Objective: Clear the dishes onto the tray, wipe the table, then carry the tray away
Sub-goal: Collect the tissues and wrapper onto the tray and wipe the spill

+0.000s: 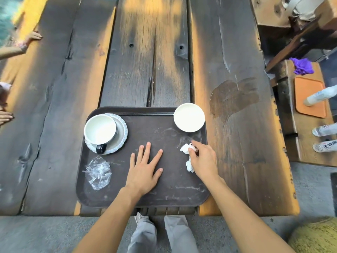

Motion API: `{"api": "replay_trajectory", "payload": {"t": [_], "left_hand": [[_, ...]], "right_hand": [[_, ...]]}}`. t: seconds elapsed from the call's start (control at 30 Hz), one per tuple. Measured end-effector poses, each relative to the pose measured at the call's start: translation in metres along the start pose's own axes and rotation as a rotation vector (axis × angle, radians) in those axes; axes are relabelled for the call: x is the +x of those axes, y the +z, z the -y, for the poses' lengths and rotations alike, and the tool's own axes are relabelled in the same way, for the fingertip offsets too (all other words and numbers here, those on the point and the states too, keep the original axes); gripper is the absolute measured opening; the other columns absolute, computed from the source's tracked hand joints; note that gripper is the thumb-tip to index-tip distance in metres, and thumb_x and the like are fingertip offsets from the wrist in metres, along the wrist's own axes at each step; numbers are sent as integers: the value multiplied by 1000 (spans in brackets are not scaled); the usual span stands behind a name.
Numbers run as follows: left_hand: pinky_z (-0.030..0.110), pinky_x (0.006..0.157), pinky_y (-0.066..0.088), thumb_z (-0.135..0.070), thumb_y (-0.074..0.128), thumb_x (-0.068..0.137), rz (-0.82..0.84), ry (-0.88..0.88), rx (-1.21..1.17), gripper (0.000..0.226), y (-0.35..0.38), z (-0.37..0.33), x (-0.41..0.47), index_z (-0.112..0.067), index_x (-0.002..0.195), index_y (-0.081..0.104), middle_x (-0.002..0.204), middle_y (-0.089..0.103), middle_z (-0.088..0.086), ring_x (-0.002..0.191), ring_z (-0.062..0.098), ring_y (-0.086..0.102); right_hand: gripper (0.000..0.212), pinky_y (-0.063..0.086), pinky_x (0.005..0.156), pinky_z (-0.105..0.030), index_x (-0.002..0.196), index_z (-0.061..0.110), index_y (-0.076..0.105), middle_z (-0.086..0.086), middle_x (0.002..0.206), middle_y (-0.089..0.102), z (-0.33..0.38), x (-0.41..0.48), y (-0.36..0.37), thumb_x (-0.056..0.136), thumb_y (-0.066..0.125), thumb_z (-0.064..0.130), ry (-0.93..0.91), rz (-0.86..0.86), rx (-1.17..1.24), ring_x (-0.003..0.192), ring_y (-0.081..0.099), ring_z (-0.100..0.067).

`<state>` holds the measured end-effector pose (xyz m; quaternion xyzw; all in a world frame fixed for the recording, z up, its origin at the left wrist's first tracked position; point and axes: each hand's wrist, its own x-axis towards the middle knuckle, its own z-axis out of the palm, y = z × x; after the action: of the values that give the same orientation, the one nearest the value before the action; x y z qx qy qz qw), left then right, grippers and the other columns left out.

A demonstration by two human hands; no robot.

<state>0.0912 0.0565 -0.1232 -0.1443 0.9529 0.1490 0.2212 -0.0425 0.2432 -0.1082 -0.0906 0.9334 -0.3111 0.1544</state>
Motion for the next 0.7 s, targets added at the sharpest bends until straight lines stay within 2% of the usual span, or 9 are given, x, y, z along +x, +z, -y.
{"api": "replay_trajectory", "payload": {"t": [0.17, 0.2, 0.27, 0.33, 0.37, 0.43, 0.5, 0.6, 0.7], "left_hand": [[44, 128, 2, -45, 44, 106, -53, 45, -209, 66, -12, 7, -6, -37, 164, 16, 173, -9, 4, 159, 25, -4], [41, 128, 6, -42, 48, 106, -86, 51, -294, 64, -16, 8, -8, -34, 164, 22, 173, 0, 4, 159, 24, 2], [37, 126, 20, -33, 56, 104, -225, 64, -446, 57, -28, 12, -15, -23, 158, 41, 167, 29, 4, 155, 22, 23], [26, 115, 37, -26, 62, 101, -460, 69, -532, 42, -41, 20, -23, -14, 142, 61, 143, 59, -1, 135, 17, 52], [18, 107, 41, -25, 63, 100, -586, 31, -574, 35, -47, 28, -28, -13, 132, 67, 129, 67, -5, 120, 13, 60], [9, 91, 43, -25, 61, 98, -801, -104, -642, 26, -57, 52, -36, -13, 118, 72, 108, 69, -8, 95, 8, 64], [8, 81, 42, -24, 59, 100, -932, -245, -633, 21, -64, 86, -41, -14, 112, 72, 100, 67, -5, 80, 2, 59], [5, 78, 40, -26, 55, 101, -908, -457, -607, 22, -64, 141, -45, -19, 117, 67, 104, 66, 2, 79, -3, 56], [30, 87, 47, -30, 57, 101, -664, -600, -648, 29, -50, 180, -38, -17, 126, 64, 109, 67, 5, 87, 17, 61]], "right_hand": [[38, 35, 99, -28, 136, 8, 58, -7, 130, 64, 1, -4, -11, 98, 57, 16, -35, -193, 41, 120, 51, -24], [39, 35, 101, -30, 138, 8, 55, -8, 133, 62, -1, -4, -13, 99, 54, 15, -19, -222, 51, 121, 51, -25], [41, 37, 104, -37, 142, 8, 50, -11, 136, 57, -5, -2, -15, 102, 47, 17, 66, -241, 80, 123, 51, -27], [41, 35, 103, -35, 143, 9, 48, -13, 136, 56, -9, 1, -16, 104, 43, 18, 155, -244, 89, 123, 52, -28], [40, 35, 102, -33, 142, 9, 49, -12, 134, 57, -12, 3, -17, 104, 42, 19, 179, -239, 88, 122, 53, -27], [38, 36, 102, -34, 139, 9, 54, -11, 130, 61, -17, 5, -17, 104, 43, 20, 191, -203, 97, 119, 55, -27], [35, 39, 100, -35, 134, 10, 59, -10, 125, 66, -22, 8, -16, 103, 45, 19, 168, -163, 92, 114, 58, -27], [33, 44, 93, -38, 124, 8, 64, -10, 111, 69, -30, 10, -9, 103, 41, 17, 127, -112, 58, 105, 60, -30], [31, 42, 84, -35, 119, 6, 63, -11, 104, 67, -36, 9, -1, 104, 38, 16, 89, -141, 20, 100, 59, -31]]}}
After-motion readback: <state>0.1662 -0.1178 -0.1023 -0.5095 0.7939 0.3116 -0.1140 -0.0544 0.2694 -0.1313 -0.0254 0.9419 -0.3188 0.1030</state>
